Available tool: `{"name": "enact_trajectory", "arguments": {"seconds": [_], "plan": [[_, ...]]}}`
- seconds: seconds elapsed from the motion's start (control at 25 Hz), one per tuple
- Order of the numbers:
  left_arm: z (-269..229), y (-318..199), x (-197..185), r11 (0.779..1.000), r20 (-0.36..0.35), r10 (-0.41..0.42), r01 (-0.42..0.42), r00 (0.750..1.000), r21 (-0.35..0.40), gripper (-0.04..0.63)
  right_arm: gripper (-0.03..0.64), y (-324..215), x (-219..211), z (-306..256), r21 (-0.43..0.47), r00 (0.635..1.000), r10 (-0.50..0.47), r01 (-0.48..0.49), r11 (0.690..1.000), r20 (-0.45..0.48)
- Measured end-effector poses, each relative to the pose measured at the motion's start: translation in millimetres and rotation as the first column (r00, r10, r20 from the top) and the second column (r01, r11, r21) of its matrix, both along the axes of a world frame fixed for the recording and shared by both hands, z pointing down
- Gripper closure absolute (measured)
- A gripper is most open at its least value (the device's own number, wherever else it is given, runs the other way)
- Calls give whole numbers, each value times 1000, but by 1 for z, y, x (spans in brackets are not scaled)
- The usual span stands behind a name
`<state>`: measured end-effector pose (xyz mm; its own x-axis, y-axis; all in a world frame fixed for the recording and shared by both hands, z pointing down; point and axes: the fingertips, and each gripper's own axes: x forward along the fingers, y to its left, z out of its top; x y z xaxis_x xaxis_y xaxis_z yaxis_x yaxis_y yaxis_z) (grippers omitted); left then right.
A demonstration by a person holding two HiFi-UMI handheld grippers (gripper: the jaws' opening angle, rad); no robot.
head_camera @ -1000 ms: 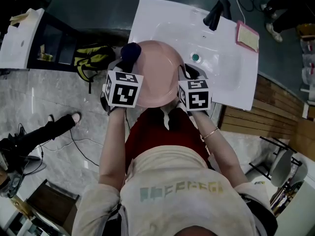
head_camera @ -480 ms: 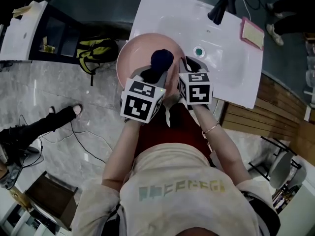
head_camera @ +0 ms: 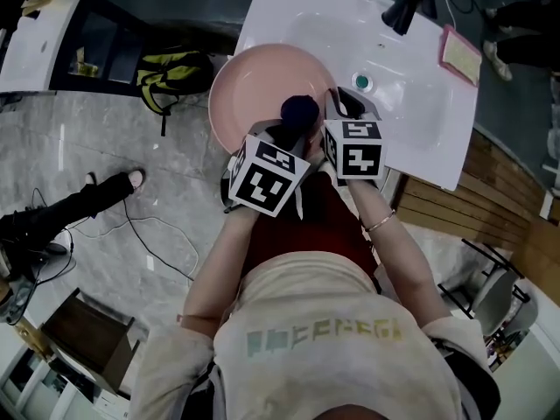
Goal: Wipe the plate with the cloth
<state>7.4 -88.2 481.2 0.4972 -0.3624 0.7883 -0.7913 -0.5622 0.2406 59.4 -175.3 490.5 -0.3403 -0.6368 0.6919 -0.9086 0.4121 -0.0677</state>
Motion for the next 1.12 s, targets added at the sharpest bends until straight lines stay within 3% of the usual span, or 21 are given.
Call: {"name": "enact_trajectory", "arguments": {"seconds": [0.72, 1.12], "plan": [[7, -3, -53, 1000, 100, 6, -4, 995, -23, 515, 548, 0, -2, 1, 17, 1000, -1, 1, 1000, -31], [8, -19, -86, 1000, 191, -12, 11, 982, 6, 515, 548, 1, -3, 1, 18, 999, 3, -2, 1000, -34]]}}
